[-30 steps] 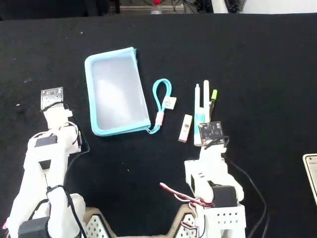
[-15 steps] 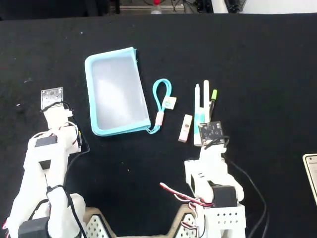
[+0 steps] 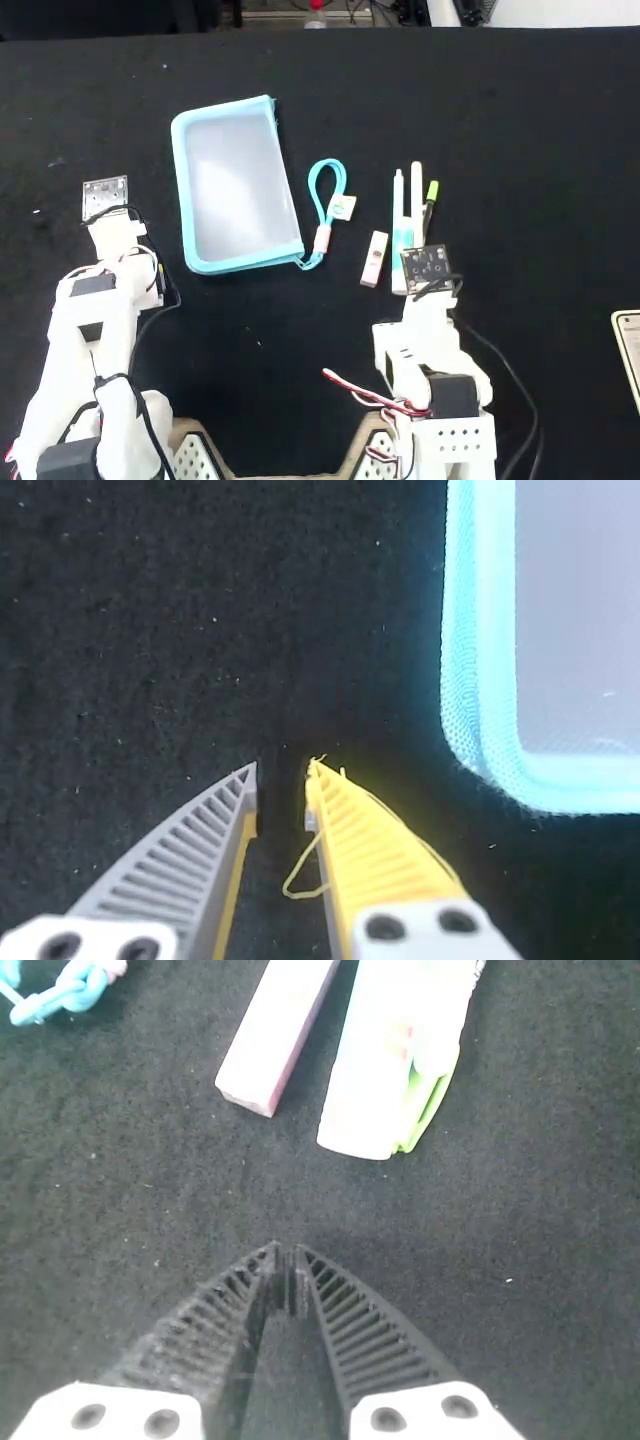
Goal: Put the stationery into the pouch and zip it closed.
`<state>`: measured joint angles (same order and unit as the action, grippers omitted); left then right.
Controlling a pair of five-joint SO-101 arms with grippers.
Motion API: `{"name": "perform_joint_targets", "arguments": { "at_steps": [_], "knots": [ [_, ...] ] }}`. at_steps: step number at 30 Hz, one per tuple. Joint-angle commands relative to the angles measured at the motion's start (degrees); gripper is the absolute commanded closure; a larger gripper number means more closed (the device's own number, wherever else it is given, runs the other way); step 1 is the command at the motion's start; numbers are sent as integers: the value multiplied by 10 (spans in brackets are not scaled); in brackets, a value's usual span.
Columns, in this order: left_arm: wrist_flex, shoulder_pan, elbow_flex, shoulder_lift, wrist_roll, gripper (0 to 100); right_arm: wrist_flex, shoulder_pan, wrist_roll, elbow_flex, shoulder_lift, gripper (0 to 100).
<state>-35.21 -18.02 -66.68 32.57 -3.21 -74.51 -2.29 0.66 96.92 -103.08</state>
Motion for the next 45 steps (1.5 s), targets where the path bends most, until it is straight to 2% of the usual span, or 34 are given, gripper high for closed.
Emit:
{"name": "perform_joint_targets", "arguments": {
  "at_steps": [1, 13, 19, 26, 31, 38, 45],
  "knots": [
    [8, 4, 20, 5, -5, 913, 2, 6, 0, -4, -56, 984],
    [8, 3, 20, 5, -5, 913, 182, 57, 4, -8, -56, 984],
    [8, 3, 20, 5, -5, 913, 134, 73, 109, -132, -56, 984],
    [9, 3, 20, 5, -5, 913, 76, 89, 119, -334, -44, 983],
    [9, 3, 20, 5, -5, 913, 81, 120, 145, -385, 68, 983],
    [9, 3, 20, 5, -5, 913, 95, 118, 142, -422, 269, 983],
    [9, 4, 19, 4, -5, 913, 152, 117, 142, -421, 377, 983]
  ]
}}
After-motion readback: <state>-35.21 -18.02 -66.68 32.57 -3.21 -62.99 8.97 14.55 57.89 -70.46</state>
